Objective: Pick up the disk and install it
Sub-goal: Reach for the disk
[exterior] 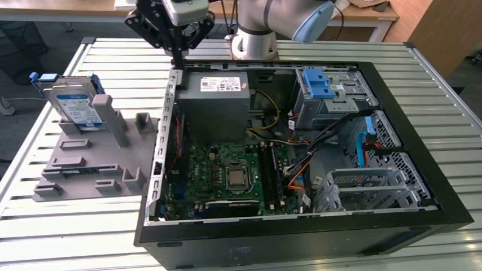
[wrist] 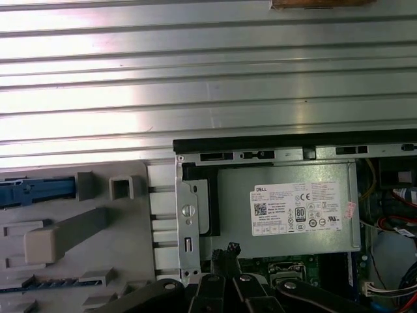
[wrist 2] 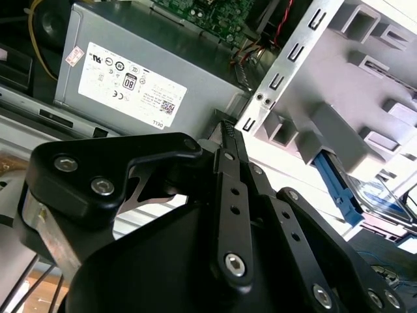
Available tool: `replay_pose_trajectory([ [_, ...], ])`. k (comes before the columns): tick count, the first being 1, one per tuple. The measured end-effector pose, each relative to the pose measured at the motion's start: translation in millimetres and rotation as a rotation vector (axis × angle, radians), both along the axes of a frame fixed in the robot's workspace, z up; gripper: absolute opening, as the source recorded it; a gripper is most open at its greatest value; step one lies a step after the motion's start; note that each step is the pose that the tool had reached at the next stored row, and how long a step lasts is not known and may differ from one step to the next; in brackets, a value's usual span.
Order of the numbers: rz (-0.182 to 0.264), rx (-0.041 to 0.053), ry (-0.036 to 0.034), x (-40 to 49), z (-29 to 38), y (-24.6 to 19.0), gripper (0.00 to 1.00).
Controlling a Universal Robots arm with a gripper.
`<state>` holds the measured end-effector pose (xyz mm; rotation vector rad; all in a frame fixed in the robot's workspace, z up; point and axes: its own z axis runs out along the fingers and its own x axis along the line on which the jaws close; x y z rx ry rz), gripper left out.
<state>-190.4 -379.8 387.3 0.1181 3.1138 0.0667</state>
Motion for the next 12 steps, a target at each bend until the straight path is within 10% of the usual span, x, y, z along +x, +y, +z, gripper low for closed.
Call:
replay_pose_trajectory([
  [12, 0.000, 0.0000, 0.0000, -4.1, -0.7, 0.0, 0.11],
])
